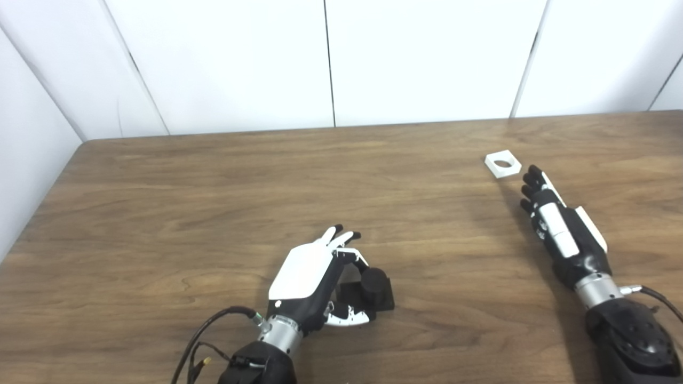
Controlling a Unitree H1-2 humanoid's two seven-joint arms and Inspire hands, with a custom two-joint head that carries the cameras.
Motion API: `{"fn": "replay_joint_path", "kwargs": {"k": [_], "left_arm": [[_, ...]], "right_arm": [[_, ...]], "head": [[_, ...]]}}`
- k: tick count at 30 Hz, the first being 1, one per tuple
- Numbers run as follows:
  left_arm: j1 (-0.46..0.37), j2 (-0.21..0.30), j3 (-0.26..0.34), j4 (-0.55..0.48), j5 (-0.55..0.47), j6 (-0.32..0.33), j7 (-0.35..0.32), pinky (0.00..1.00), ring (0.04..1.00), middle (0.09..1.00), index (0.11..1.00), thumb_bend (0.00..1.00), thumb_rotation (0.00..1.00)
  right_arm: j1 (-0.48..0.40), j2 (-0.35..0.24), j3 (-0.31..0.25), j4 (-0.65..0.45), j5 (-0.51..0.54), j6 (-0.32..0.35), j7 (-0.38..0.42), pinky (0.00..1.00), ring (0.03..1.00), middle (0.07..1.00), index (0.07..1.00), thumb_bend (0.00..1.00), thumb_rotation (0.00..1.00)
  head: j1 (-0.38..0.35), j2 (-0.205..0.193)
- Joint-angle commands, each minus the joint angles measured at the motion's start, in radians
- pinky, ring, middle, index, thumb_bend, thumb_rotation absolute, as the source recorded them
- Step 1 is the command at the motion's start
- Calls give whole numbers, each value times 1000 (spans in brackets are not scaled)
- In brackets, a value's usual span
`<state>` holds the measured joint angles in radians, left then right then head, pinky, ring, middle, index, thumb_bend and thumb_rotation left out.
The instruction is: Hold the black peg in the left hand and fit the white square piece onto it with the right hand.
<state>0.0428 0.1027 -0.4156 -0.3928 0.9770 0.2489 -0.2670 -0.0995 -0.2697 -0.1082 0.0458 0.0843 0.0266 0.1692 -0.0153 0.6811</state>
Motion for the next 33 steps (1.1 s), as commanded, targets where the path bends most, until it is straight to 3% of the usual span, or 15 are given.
{"fn": "replay_joint_path", "kwargs": {"k": [1, 10, 19, 25, 30, 33], "left_arm": [[-14, -4, 2, -5, 1, -26, 24, 933, 997, 922, 494, 520, 68], [-14, -2, 2, 2, 9, -29, 21, 935, 1000, 924, 494, 520, 68], [-15, -2, 5, 19, 5, -41, 32, 930, 995, 920, 494, 521, 67], [-16, -5, 4, 23, 9, -39, 32, 935, 997, 922, 494, 520, 69], [-15, -5, 4, 28, 11, -44, 41, 931, 997, 921, 494, 520, 69], [-15, -4, 4, 29, 13, -44, 44, 933, 998, 922, 494, 520, 69]], "right_arm": [[-30, -25, 11, -2, -43, 17, -15, 1000, 1000, 1000, 1000, 661, 791], [-77, -41, 4, -24, -42, 58, -23, 1000, 1000, 1000, 1000, 672, 774], [-119, -104, 31, -34, -123, 64, -20, 1000, 1000, 1000, 1000, 643, 835], [-170, -140, 41, -24, -164, 83, -14, 1000, 1000, 1000, 1000, 622, 773], [-214, -176, 60, 16, -206, 61, -5, 1000, 1000, 1000, 1000, 634, 736], [-242, -197, 82, 33, -248, 52, -5, 974, 1000, 1000, 1000, 639, 659]], "head": [[0, 0], [-5, -6], [-14, -15], [-11, -18], [-10, -21], [-11, -23]]}}
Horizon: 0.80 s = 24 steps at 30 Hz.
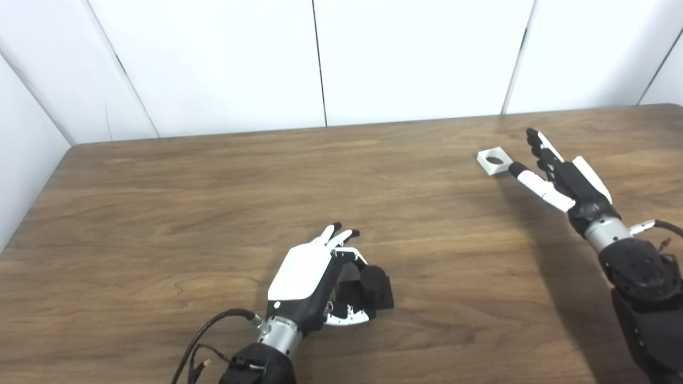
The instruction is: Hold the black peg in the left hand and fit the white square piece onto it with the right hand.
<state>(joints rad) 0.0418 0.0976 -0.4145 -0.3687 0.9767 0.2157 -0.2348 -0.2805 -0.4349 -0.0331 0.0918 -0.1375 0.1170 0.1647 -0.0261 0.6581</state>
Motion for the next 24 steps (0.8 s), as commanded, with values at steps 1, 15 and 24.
{"fn": "replay_joint_path", "kwargs": {"k": [1, 15, 24], "left_arm": [[-14, 1, 3, 6, 14, -12, 14, 929, 995, 920, 493, 521, 69], [-13, -2, 2, 31, 7, -18, 43, 924, 994, 919, 493, 521, 68], [-15, -1, 4, 40, 7, -23, 48, 924, 995, 920, 493, 521, 68]], "right_arm": [[-69, -41, 16, -8, -46, -42, -2, 955, 999, 1000, 997, 643, 638], [-173, -133, 129, 44, -254, -50, 25, 1000, 1000, 1000, 970, 753, 470], [-250, -190, 213, 117, -363, -116, 52, 1000, 1000, 1000, 951, 772, 393]], "head": [[0, -1], [2, -13], [1, -17]]}}
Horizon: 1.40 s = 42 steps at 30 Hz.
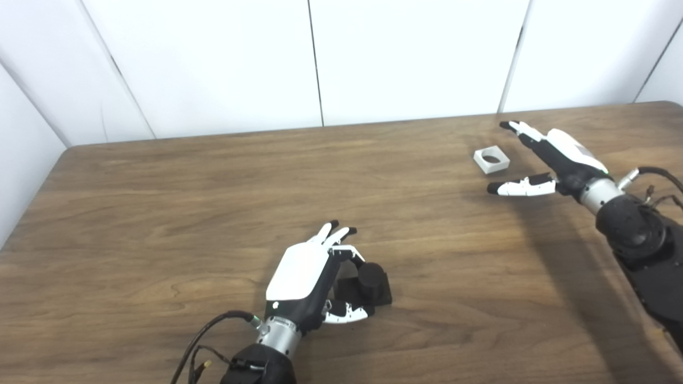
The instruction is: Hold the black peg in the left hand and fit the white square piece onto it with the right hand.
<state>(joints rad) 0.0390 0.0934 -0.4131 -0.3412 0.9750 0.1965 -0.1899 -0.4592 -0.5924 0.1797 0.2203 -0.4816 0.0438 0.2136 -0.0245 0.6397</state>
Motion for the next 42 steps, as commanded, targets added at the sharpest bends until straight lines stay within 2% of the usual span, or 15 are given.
{"fn": "replay_joint_path", "kwargs": {"k": [1, 9, 13, 19, 30, 42], "left_arm": [[-12, 2, 2, 14, 10, -2, 2, 926, 996, 921, 494, 521, 68], [-6, -4, -2, 14, 19, 0, 6, 921, 997, 922, 494, 521, 69], [-3, -7, -4, 14, 24, 1, 5, 924, 997, 923, 494, 521, 69], [-2, -11, -5, 19, 28, 0, 12, 921, 994, 924, 493, 522, 68], [0, -14, -9, 27, 22, -3, 24, 921, 994, 924, 494, 522, 67], [-1, -17, -15, 30, 33, 4, 31, 915, 994, 924, 494, 521, 68]], "right_arm": [[-79, -38, 9, -4, -31, -48, 6, 1000, 1000, 1000, 948, 777, 394], [-165, -85, 96, 71, -152, -97, 41, 1000, 1000, 1000, 924, 822, 401], [-203, -90, 125, 100, -197, -115, 49, 1000, 1000, 1000, 911, 847, 357], [-248, -79, 140, 156, -228, -141, 44, 1000, 1000, 1000, 900, 869, 323], [-352, -45, 192, 265, -292, -126, 57, 1000, 1000, 1000, 894, 857, 344], [-440, -13, 231, 395, -320, -151, 31, 1000, 1000, 996, 867, 840, 315]], "head": [[3, -2], [5, -7], [8, -8], [6, -7], [-8, -12], [-7, -18]]}}
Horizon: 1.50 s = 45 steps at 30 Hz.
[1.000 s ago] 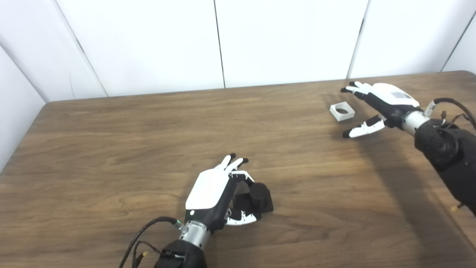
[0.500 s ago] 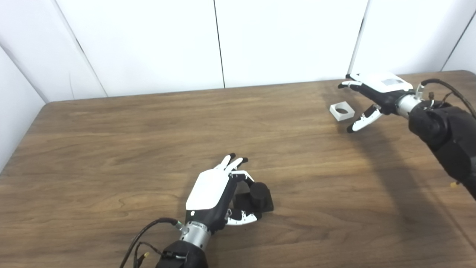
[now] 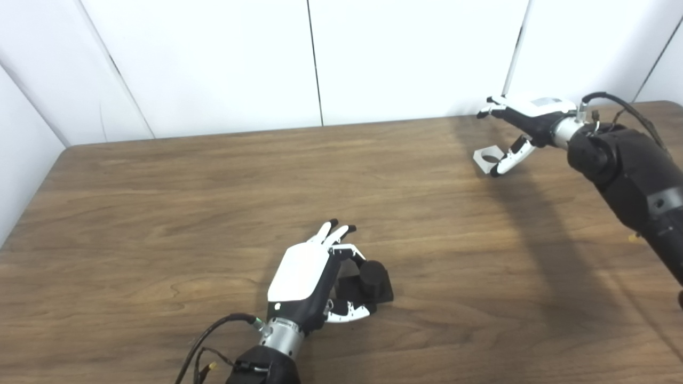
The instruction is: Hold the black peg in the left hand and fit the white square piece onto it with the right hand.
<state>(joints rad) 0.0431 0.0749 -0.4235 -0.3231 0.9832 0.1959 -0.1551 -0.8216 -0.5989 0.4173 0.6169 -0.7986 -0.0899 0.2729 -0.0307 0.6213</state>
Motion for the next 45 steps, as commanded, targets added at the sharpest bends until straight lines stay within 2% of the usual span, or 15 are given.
{"fn": "replay_joint_path", "kwargs": {"k": [1, 11, 24, 33, 45], "left_arm": [[-6, 1, -5, 13, 26, 4, -3, 916, 993, 923, 494, 521, 68], [-8, -7, -6, 15, 28, 7, 2, 919, 994, 923, 493, 522, 68], [-9, -22, -5, 29, 34, 4, 23, 923, 993, 924, 493, 522, 68], [-5, -30, -7, 30, 36, 10, 28, 923, 997, 926, 493, 521, 68], [-5, -34, -8, 30, 34, 14, 34, 927, 998, 926, 493, 522, 68]], "right_arm": [[-83, -4, -3, 6, -4, -20, -29, 1000, 1000, 997, 861, 840, 312], [-122, 9, 28, 52, -21, -26, -13, 1000, 1000, 1000, 813, 832, 303], [-137, -4, 76, 57, -40, -22, 60, 1000, 1000, 987, 731, 837, 324], [-151, -10, 87, 63, -48, -18, 117, 1000, 1000, 982, 739, 834, 322], [-166, 1, 92, 102, -50, -31, 103, 1000, 1000, 981, 732, 830, 312]], "head": [[0, 1], [5, 4], [3, 3], [6, 5], [6, 5]]}}
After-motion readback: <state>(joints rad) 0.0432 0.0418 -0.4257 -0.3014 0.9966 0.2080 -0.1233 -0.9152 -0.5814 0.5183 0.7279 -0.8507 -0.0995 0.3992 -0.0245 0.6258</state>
